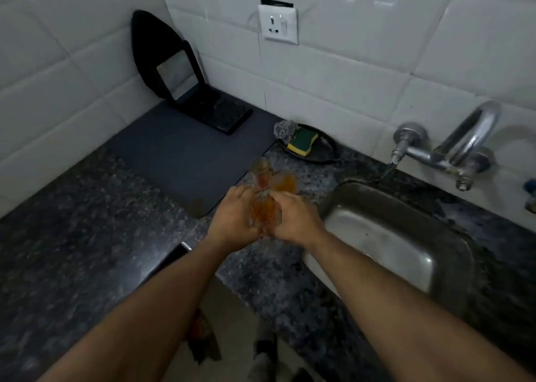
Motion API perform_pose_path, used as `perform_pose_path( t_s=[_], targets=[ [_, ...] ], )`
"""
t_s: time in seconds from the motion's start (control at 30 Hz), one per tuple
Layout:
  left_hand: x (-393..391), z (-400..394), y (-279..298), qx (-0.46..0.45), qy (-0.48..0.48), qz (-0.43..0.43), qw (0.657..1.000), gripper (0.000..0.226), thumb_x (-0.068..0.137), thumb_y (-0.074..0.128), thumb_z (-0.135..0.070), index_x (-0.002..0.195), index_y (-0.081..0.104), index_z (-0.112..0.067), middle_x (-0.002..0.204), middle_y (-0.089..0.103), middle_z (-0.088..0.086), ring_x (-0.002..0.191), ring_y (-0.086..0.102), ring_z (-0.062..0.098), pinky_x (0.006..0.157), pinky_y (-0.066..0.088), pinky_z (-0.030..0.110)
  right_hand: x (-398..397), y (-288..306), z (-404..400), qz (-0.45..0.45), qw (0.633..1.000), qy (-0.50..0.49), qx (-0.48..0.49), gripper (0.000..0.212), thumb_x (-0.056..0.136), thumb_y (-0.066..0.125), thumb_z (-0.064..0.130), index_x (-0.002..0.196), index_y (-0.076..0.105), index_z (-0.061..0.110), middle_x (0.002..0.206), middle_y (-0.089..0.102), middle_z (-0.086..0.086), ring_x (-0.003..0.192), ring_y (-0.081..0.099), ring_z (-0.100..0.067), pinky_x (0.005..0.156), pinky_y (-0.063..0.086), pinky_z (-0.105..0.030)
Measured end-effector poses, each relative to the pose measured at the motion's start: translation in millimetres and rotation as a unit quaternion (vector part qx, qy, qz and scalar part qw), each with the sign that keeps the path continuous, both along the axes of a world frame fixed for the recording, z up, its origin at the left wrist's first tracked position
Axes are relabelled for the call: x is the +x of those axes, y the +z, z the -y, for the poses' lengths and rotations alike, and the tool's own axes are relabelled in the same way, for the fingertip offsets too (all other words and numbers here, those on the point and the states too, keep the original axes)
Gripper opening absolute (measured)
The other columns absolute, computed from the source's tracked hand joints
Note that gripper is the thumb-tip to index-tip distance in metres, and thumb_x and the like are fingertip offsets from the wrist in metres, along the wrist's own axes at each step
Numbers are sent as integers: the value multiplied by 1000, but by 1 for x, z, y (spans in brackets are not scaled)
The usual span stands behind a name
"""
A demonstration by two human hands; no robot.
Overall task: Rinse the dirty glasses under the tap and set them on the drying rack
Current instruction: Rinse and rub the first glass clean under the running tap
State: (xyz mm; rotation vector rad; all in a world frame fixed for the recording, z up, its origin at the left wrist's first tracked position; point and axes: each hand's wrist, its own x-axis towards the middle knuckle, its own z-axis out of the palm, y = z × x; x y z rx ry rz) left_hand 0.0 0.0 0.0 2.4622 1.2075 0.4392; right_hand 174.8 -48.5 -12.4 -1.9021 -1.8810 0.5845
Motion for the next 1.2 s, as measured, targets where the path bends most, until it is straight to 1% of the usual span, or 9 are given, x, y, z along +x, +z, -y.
perform_pose_path(
  t_s=[0.07, 0.2, 0.37, 0.47, 0.63, 0.83, 1.0, 1.13, 1.2],
  targets=[
    [-1, -1, -1, -20, 9, 12, 1000, 64, 75, 65, -23, 137, 57, -9, 129, 62, 8, 120, 52, 27, 101, 48, 38, -3, -4, -6, 9, 1000, 10, -15, 71, 75, 76, 58, 137, 52, 32, 123, 66, 5, 107, 68, -26, 81, 59, -41],
    [-1, -1, -10, -36, 21, -8, 999, 74, 73, 69, -15, 145, 51, -9, 134, 59, 8, 125, 50, 27, 106, 45, 37, -8, -13, -12, 15, 999, 0, -45, 81, 76, 80, 44, 147, 46, 27, 129, 66, 0, 111, 67, -29, 85, 58, -40],
    [1, -5, -16, -46, 16, -19, 999, 81, 68, 69, -17, 146, 50, -9, 132, 59, 7, 124, 52, 27, 103, 49, 41, -7, -27, -11, -32, 999, -14, -16, 67, 70, 85, 41, 128, 53, 32, 117, 68, 6, 102, 69, -24, 79, 59, -39],
    [6, -2, -13, -51, -16, -7, 999, 85, 65, 69, -21, 147, 50, -11, 128, 61, 6, 118, 55, 24, 99, 51, 39, 6, -30, 5, -74, 997, -25, -11, 63, 68, 83, 49, 123, 59, 31, 112, 69, 7, 98, 69, -19, 79, 59, -38],
    [36, 1, -12, -110, -51, 42, 992, 81, 65, 75, -23, 143, 55, -16, 120, 69, -4, 105, 65, 11, 89, 57, 29, 49, -23, 46, -139, 979, -146, 0, 72, 54, 86, 63, 118, 68, 33, 102, 73, 14, 87, 69, -2, 78, 61, -30],
    [130, 20, -5, -183, -134, 87, 970, 68, 66, 91, -34, 129, 66, -27, 111, 73, -16, 99, 68, -6, 83, 51, 10, 119, 4, 89, -174, 947, -264, 46, 62, 55, 97, 47, 105, 64, 36, 93, 69, 17, 84, 66, 4, 75, 59, -24],
    [199, 31, 1, -241, -169, 126, 947, 70, 65, 88, -10, 130, 68, -24, 108, 76, -13, 98, 71, -4, 87, 58, 18, 161, 12, 108, -213, 914, -336, 79, 60, 59, 97, 35, 109, 64, 34, 98, 71, 14, 90, 68, 1, 80, 59, -26],
    [233, 28, -2, -256, -198, 123, 938, 70, 63, 88, -11, 130, 68, -18, 110, 77, -6, 98, 73, 2, 88, 60, 24, 186, 9, 112, -233, 893, -374, 88, 61, 60, 99, 25, 112, 68, 28, 100, 73, 11, 93, 69, 0, 83, 60, -27],
    [248, 23, -2, -264, -201, 101, 938, 66, 66, 86, -5, 129, 69, -14, 108, 78, -3, 96, 74, 4, 88, 61, 26, 193, 6, 113, -230, 881, -403, 93, 62, 58, 101, 22, 111, 69, 26, 98, 73, 12, 90, 69, 2, 80, 58, -21]
  ],
)
